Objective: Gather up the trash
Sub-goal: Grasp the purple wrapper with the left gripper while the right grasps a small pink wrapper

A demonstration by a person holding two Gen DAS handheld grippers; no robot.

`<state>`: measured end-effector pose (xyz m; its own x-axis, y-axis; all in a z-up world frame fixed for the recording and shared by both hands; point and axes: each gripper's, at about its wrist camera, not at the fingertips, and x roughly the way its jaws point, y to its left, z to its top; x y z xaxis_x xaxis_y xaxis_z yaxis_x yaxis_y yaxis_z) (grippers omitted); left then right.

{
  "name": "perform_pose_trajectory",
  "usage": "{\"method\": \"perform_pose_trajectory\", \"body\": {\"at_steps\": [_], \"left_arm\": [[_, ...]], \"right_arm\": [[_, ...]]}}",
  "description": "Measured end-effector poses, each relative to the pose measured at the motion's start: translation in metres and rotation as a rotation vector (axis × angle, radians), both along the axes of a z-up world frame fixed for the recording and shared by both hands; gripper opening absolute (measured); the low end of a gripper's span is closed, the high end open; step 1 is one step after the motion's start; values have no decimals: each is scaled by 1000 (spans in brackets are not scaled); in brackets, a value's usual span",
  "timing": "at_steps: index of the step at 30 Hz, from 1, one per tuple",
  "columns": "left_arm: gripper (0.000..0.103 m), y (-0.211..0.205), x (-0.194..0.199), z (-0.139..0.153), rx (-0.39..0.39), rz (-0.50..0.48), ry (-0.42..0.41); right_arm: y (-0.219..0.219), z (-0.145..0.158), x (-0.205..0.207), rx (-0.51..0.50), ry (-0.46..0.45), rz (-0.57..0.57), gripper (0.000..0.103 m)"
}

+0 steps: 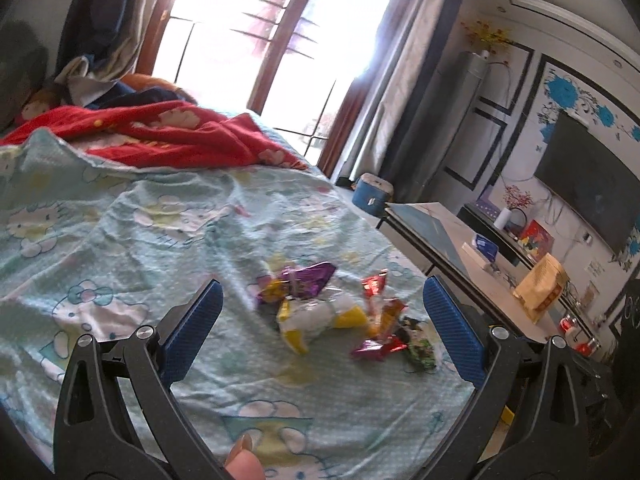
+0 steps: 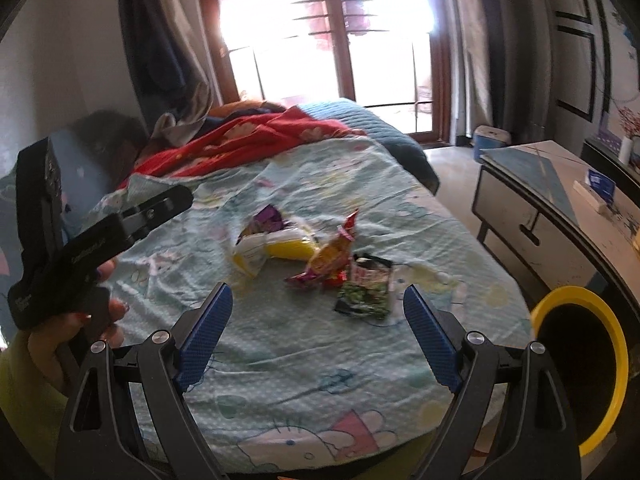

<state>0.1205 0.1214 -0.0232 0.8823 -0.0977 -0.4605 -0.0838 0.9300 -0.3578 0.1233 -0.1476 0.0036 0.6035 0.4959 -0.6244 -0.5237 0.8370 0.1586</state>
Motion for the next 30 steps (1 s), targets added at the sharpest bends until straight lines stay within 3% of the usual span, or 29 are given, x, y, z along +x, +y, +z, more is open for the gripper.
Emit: {"method": "perform_pose_trajectory", "body": {"at_steps": [4,11,16,25,30], "left_arm": [[92,15,7,-11,-10,23,36],[73,32,25,-33,-30,18,105],[65,34,40,-39,-25,-21,138],[61,23,76,-48,14,-109,193],[57,16,94,-51,24,-147,209]], "right_arm": [[16,-8,10,-22,14,26,85],[29,-23,35,-32,48,19,84],[32,-30,57,-45,66,6,81],[38,-42,83,-65,82,-9,76],[42,-51,97,-83,95,-14,68]]}}
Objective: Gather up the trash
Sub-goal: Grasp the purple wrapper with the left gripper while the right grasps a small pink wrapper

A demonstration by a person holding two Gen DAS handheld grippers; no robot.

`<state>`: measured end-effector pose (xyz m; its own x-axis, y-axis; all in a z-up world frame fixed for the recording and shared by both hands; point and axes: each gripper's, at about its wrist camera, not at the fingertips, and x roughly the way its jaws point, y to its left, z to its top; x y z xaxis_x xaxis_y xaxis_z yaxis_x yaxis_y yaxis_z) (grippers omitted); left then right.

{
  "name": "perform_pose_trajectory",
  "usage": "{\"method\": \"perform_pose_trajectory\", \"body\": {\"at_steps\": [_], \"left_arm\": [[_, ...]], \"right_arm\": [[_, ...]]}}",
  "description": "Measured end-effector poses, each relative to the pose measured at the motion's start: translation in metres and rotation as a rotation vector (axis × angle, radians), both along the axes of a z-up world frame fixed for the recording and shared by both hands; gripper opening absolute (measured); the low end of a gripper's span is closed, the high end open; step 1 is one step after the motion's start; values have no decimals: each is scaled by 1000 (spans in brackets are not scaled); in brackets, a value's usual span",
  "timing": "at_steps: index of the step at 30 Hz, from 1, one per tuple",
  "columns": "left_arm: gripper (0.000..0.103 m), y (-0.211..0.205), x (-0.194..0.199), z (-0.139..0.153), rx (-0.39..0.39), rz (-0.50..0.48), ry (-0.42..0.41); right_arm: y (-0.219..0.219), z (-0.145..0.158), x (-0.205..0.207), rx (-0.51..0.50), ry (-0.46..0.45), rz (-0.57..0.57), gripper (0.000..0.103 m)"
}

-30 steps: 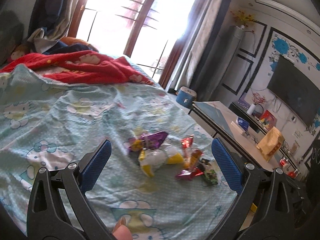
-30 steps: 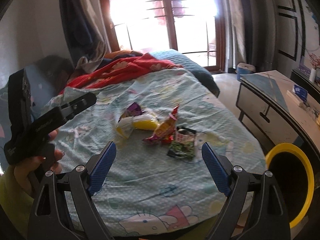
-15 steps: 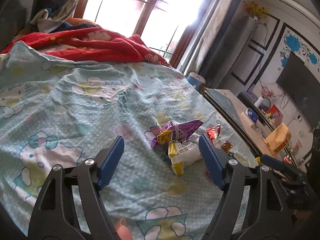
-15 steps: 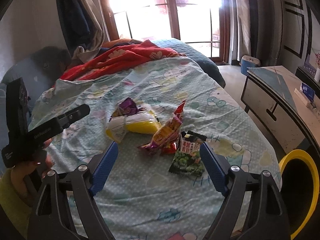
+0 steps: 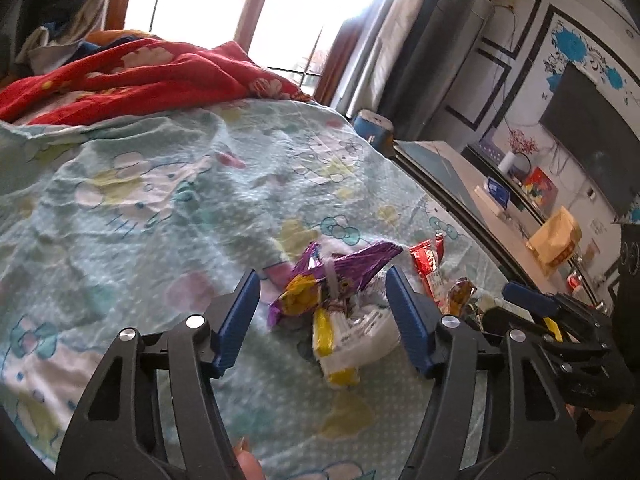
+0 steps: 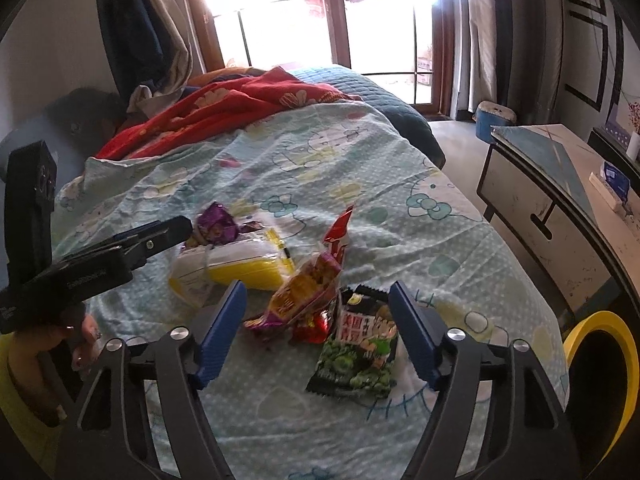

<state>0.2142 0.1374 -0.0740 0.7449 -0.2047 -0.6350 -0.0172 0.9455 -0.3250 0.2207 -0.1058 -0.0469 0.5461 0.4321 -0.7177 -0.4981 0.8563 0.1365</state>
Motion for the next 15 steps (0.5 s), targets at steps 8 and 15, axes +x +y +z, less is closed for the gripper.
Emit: {"method": "perform_pose_trajectory", "body": {"at_steps": [8,15], "left_arm": [[57,-6,21,-5,1,-49,28],[46,-3,27,-16,-35,-57,57]], "right_arm": [[7,-13,29,-12,55,8,50],[16,-18,26,-8,66,55,10]]}}
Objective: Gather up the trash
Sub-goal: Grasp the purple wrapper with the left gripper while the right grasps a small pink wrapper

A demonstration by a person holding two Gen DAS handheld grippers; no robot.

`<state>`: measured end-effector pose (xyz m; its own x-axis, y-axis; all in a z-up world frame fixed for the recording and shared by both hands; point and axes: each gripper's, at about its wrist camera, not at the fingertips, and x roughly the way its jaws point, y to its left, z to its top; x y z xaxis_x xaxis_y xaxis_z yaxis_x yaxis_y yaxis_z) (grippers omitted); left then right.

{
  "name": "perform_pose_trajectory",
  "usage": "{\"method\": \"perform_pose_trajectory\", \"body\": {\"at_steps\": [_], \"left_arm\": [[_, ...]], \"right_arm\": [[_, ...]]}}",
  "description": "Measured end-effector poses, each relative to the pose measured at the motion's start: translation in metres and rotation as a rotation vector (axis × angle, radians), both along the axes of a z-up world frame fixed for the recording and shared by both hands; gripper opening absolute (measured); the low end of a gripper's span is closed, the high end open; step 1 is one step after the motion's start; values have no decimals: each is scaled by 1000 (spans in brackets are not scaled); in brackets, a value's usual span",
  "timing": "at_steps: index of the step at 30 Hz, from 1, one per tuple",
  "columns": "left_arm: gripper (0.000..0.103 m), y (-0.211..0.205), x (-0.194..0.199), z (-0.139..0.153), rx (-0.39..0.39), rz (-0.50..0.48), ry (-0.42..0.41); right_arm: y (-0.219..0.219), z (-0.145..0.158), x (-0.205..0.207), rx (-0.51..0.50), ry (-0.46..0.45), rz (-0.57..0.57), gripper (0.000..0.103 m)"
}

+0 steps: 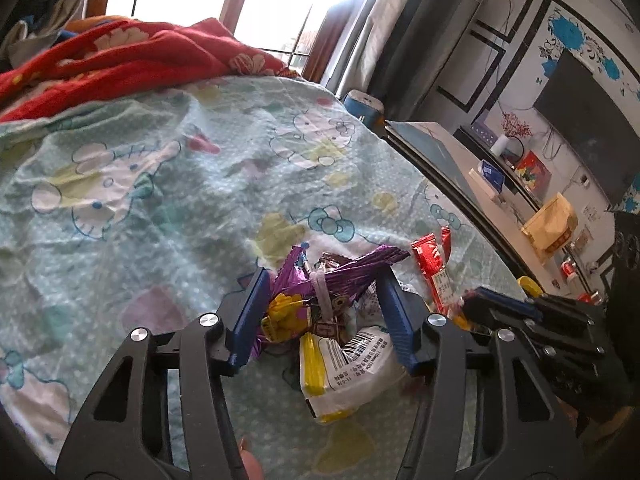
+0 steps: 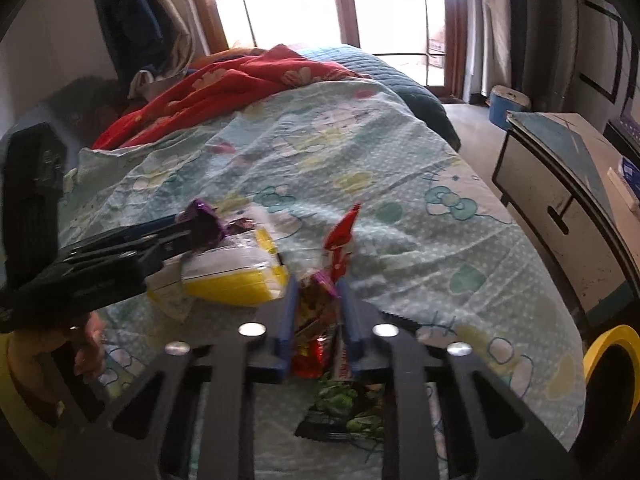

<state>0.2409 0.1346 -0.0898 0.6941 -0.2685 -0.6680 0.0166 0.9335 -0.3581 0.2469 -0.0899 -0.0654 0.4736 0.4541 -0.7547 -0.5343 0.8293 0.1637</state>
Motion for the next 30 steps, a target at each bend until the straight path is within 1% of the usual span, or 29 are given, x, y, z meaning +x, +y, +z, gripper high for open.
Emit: {"method": "perform_pose_trajectory", "body": {"at_steps": [1,2,3,6,12,17,21,28,30], "left_arm": [[44,1,0,0,-5,0,0],[28,2,-1,-1,-9,-1,0],[29,2,-1,-1,-6,4,6],[28,5,-4,-3,-33,-2,9],[24,13,-17,-3,-62,26,2],[20,24,-37,2,-88,75,-29],[19,31,-52,8,-88,104,-48],[19,33,-74,22,-84,115,-91],[19,32,-79,28,-93,116,-107]], "right_arm": [[1,1,-4,1,-5,9,10],[2,2,-8,9,-9,24,10],[3,4,-12,16,-13,33,9],[4,9,-25,37,-22,56,9],[3,17,-47,69,-23,85,9],[2,21,-62,77,-26,93,9],[1,23,-71,75,-34,100,9],[-7,26,-82,92,-36,87,8],[-11,27,-84,98,-37,81,8]]}}
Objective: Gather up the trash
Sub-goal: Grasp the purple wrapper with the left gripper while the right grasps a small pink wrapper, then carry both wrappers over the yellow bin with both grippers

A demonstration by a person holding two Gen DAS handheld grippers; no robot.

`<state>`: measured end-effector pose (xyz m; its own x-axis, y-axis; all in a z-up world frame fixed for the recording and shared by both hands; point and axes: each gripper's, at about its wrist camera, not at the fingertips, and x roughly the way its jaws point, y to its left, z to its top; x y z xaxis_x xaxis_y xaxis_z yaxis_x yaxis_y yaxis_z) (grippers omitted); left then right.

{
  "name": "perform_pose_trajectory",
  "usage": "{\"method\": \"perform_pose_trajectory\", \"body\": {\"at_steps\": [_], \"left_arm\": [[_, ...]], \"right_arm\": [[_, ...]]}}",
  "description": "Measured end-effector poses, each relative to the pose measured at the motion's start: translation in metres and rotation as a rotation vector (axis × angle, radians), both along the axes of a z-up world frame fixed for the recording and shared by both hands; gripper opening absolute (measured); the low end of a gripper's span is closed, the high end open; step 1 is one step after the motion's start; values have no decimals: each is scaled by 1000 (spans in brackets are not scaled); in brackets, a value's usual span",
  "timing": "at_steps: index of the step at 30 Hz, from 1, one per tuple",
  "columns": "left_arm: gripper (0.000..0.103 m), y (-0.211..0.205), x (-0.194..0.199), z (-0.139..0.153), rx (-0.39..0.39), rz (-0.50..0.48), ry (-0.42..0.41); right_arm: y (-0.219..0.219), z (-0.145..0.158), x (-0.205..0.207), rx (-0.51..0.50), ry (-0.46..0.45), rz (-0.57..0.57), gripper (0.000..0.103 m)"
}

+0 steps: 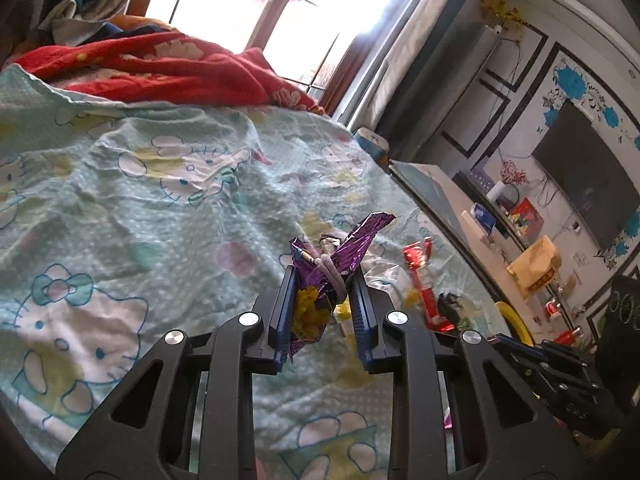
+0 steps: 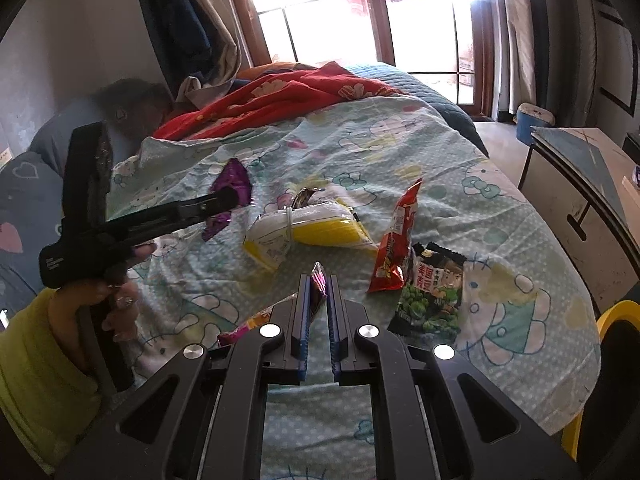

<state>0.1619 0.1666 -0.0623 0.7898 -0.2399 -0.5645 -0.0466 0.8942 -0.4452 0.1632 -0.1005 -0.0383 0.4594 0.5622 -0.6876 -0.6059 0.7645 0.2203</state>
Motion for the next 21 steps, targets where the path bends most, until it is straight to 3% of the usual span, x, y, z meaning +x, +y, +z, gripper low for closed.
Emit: {"method": "perform_pose_trajectory", "body": {"at_steps": [21], "left_arm": [[19,-69,-25,45,52,-127,-103]], "right_arm": [[-59,28,-7,59,-50,-125,8]]}}
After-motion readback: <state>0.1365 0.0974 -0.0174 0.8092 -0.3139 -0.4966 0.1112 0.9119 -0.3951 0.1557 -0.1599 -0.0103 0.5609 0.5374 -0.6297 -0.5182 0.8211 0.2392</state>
